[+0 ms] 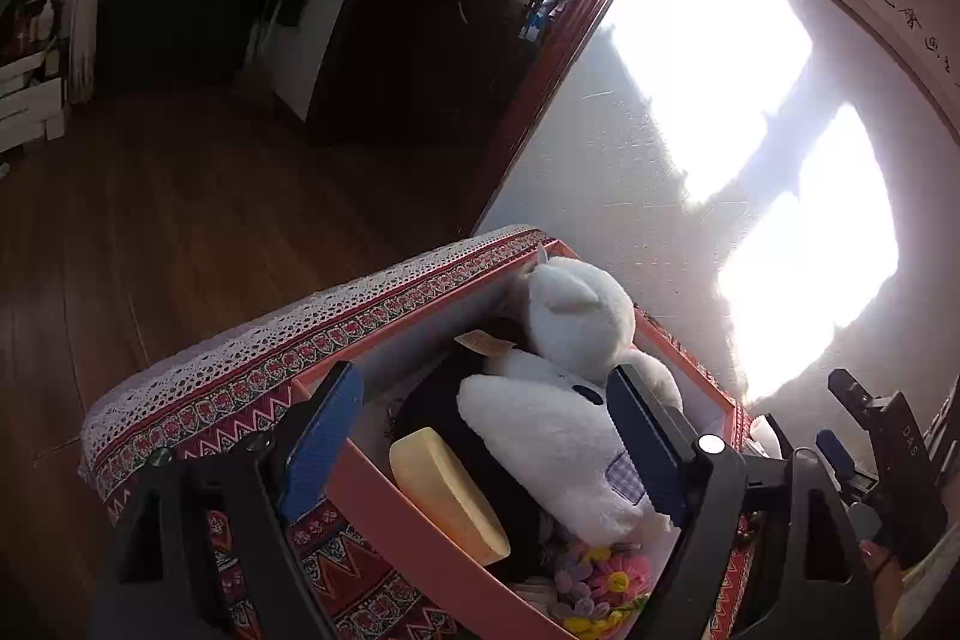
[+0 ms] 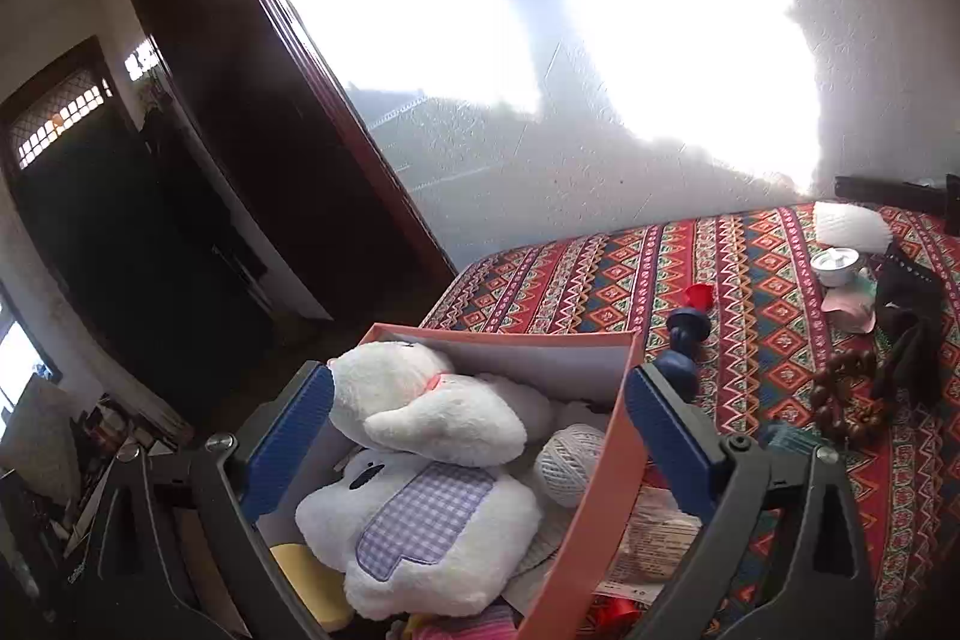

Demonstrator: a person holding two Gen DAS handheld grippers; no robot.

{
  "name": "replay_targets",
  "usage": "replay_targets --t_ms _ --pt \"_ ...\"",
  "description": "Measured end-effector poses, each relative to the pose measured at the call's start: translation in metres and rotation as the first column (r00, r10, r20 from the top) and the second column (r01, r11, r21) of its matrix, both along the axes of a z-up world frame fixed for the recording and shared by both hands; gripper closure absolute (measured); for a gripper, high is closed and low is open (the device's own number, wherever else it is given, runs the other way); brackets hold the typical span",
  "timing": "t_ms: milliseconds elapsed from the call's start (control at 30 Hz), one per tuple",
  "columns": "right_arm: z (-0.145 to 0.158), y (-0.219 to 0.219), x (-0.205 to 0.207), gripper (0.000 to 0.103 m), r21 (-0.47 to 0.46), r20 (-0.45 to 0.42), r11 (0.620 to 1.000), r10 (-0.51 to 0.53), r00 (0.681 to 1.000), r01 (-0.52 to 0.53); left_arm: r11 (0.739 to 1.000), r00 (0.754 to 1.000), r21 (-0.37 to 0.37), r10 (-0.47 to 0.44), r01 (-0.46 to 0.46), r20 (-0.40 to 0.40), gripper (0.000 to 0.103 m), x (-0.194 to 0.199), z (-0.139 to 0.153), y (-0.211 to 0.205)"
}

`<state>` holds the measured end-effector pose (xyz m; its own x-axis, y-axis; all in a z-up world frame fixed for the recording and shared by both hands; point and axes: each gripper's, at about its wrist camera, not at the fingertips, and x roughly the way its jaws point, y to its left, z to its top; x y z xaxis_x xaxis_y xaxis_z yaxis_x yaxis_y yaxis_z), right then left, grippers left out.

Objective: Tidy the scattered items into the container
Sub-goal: 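Grasp the blue plastic object on the bedspread with the left gripper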

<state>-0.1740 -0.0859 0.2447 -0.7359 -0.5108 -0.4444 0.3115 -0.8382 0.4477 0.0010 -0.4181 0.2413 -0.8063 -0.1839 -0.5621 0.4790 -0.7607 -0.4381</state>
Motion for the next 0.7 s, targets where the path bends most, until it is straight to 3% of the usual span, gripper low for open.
replay_targets --t_ms 200,333,500,600,667,700 --pt "0.019 0.093 0.047 0.003 -0.094 -0.019 0.991 -0.099 0.995 0.097 0.993 0.995 -0.062 -0.103 0.104 0.012 0.019 -0.010 0.007 0.041" --pt "0.002 0.173 0.099 0.001 -0.176 -0.005 0.964 -0.201 0.980 0.197 0.961 0.975 -0.166 -0.219 0.222 0.034 0.019 -0.020 0.018 0.099" --pt "-0.052 0.269 0.152 0.001 -0.298 0.048 0.897 -0.326 0.944 0.325 0.862 0.924 -0.335 -0.367 0.381 0.107 0.019 -0.055 0.022 0.217" --pt "-0.085 0.314 0.153 0.001 -0.299 0.126 0.866 -0.382 0.916 0.402 0.744 0.869 -0.452 -0.451 0.491 0.202 0.019 -0.102 0.020 0.300" --pt "-0.095 0.341 0.136 0.001 -0.357 0.188 0.848 -0.347 0.919 0.393 0.696 0.840 -0.471 -0.462 0.542 0.285 0.019 -0.151 0.013 0.341" --pt "-0.096 0.350 0.131 0.001 -0.381 0.178 0.838 -0.347 0.921 0.390 0.687 0.820 -0.448 -0.473 0.572 0.322 0.019 -0.178 0.008 0.354"
